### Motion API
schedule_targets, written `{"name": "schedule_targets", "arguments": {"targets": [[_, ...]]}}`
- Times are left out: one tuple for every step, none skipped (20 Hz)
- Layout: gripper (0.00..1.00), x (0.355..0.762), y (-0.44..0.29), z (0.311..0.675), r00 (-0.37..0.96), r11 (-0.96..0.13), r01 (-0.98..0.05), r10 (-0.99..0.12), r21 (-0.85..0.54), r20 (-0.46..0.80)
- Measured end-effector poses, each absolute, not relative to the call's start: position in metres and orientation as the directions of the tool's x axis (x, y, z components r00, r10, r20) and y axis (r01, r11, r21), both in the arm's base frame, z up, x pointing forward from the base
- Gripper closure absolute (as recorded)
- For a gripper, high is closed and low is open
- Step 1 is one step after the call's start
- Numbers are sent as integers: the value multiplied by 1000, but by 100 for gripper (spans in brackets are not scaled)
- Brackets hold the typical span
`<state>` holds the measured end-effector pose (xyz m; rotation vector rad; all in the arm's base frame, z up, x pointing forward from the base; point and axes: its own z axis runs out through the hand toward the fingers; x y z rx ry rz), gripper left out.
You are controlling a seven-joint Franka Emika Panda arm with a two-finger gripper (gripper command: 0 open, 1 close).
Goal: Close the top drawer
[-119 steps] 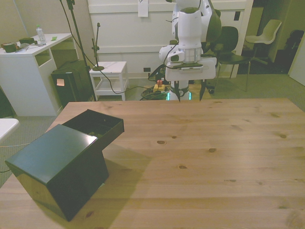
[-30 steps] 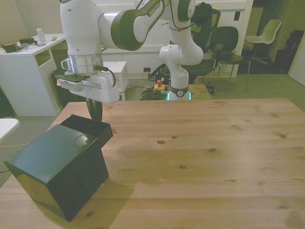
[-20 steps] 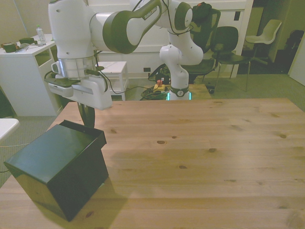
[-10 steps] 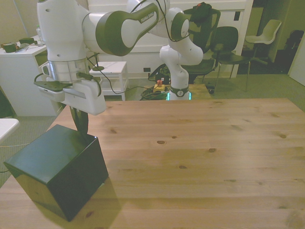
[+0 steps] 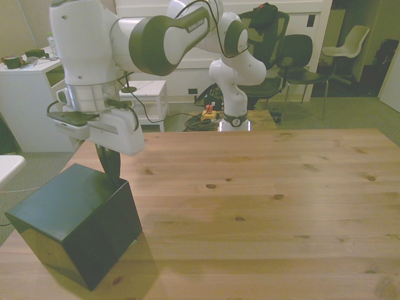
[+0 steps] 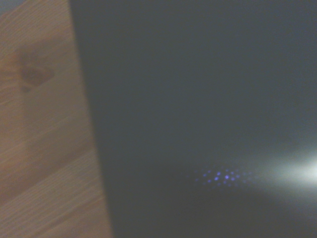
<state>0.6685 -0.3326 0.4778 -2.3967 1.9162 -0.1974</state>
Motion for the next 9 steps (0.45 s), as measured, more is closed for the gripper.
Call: {"name": "schedule_targets", "arguments": {"targets": [[100, 671, -320, 473, 231, -236, -962, -972, -134, 53], [100, 674, -304, 471, 249, -253, -958, -967, -136, 48], [100, 675, -287, 471, 265, -268, -953, -963, -140, 43], [100, 674, -271, 474, 277, -279, -949, -960, -144, 39], [100, 672, -254, 479, 285, -286, -947, -958, -146, 30], [100, 669, -238, 486, 284, -284, -947, -959, -148, 24], [100, 663, -223, 495, 282, -282, -948, -959, -151, 20], [0, 656, -210, 504, 277, -276, -949, -961, -152, 17], [0, 647, -199, 514, 276, -274, -949, -961, -156, 12]]}}
